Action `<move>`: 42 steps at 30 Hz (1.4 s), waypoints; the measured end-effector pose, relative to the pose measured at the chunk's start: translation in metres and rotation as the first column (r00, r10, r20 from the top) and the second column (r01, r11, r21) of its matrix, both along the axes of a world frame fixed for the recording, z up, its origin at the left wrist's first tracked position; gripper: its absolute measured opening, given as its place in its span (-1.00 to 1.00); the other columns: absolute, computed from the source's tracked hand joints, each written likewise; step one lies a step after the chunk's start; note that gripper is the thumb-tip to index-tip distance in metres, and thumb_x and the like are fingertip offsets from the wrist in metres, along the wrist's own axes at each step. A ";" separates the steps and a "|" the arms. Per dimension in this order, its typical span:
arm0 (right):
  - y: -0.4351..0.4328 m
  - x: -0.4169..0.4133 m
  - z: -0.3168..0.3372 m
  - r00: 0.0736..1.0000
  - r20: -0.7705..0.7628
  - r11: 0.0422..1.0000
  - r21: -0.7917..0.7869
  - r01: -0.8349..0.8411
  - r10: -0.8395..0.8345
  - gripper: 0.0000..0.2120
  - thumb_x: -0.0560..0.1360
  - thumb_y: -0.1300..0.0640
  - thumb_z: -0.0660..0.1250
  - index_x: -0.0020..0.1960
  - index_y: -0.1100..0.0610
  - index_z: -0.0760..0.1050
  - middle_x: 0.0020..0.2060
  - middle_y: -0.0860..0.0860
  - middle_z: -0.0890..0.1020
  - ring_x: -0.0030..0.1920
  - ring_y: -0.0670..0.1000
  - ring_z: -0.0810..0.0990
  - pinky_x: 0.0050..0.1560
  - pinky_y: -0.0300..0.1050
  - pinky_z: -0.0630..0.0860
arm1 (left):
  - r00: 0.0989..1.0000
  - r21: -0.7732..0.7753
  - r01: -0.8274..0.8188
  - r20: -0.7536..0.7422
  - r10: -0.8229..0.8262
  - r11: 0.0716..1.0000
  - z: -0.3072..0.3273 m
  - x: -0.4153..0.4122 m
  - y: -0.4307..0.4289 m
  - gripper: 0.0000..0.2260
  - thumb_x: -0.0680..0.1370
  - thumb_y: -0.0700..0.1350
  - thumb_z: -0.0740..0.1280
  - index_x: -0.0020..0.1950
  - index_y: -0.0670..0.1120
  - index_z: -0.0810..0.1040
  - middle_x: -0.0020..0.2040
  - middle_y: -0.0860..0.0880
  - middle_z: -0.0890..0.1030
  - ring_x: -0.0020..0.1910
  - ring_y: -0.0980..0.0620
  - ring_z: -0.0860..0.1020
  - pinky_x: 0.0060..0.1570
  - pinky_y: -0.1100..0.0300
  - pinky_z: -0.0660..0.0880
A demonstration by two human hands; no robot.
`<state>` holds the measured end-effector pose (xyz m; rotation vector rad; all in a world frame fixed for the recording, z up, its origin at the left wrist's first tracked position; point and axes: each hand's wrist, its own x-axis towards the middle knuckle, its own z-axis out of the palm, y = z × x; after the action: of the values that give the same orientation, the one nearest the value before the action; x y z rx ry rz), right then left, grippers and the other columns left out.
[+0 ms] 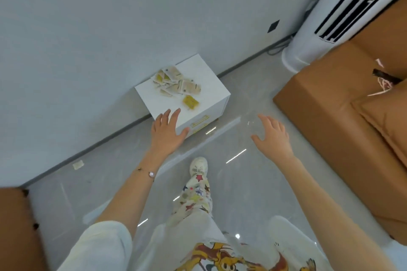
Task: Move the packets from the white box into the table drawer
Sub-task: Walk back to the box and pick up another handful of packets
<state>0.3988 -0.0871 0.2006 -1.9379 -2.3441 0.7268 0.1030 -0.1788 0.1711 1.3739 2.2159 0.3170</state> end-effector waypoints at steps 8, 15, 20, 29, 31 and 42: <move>0.127 -0.072 -0.005 0.999 0.019 0.999 -0.010 -0.046 0.046 -0.36 0.49 0.01 0.36 0.50 0.03 0.21 0.43 0.10 0.31 0.44 0.17 0.20 0.43 0.08 0.15 | 0.987 -0.061 -0.139 0.079 0.144 0.988 -0.023 -0.075 0.108 -0.41 0.58 0.18 0.22 0.56 0.09 0.12 0.57 -0.06 0.11 0.55 -0.12 0.03 0.49 -0.08 0.02; 0.225 -0.148 -0.069 0.979 0.015 0.974 -0.105 -0.201 0.203 -0.38 0.47 0.04 0.38 0.47 0.08 0.24 0.44 0.15 0.26 0.47 0.18 0.10 0.45 0.11 0.14 | 0.925 -0.133 -0.344 0.123 0.360 0.929 -0.083 -0.126 0.159 -0.41 0.59 0.18 0.20 0.56 0.09 0.10 0.57 -0.07 0.11 0.55 -0.11 0.03 0.51 -0.08 0.00; 0.302 -0.223 -0.146 0.928 -0.045 0.922 -0.103 -0.373 0.371 -0.42 0.49 0.05 0.38 0.44 0.17 0.29 0.37 0.17 0.37 0.40 0.21 0.23 0.41 0.09 0.19 | 0.886 -0.177 -0.414 0.149 0.440 0.893 -0.150 -0.152 0.200 -0.41 0.59 0.12 0.23 0.57 0.05 0.09 0.57 -0.07 0.12 0.55 -0.08 0.02 0.50 -0.04 -0.03; 0.360 -0.339 -0.311 0.886 -0.156 0.854 -0.238 -0.462 0.436 -0.35 0.52 -0.07 0.34 0.52 0.04 0.18 0.47 0.06 0.27 0.49 0.08 0.13 0.40 0.06 0.23 | 0.688 -0.186 -0.662 0.234 0.687 0.726 -0.298 -0.170 0.257 -0.40 0.59 0.11 0.24 0.57 0.04 0.08 0.57 -0.04 0.12 0.54 -0.06 0.06 0.47 -0.06 0.08; 0.362 -0.360 -0.336 0.884 -0.192 0.839 -0.282 -0.466 0.427 -0.33 0.52 -0.08 0.33 0.53 0.02 0.14 0.49 0.04 0.23 0.51 0.08 0.09 0.42 0.04 0.19 | 0.643 -0.154 -0.708 0.262 0.720 0.689 -0.319 -0.173 0.261 -0.40 0.59 0.10 0.24 0.57 0.02 0.08 0.57 -0.05 0.10 0.54 -0.07 0.06 0.46 -0.06 0.09; 0.345 -0.424 -0.383 0.930 -0.351 0.881 -0.401 -0.250 0.104 -0.15 0.43 0.11 0.45 0.55 0.01 0.02 0.49 0.07 0.14 0.43 0.18 0.23 0.34 0.13 0.32 | 0.082 -0.135 -0.966 0.656 0.751 0.223 -0.347 -0.203 0.292 -0.51 0.58 -0.15 0.31 0.47 -0.01 0.21 0.25 0.03 0.43 0.19 0.06 0.47 0.03 0.32 0.43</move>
<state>-0.0251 0.2579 -0.1827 -1.5637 -2.3123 1.5800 -0.0997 0.1129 -0.1755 -0.3235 2.1059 1.4312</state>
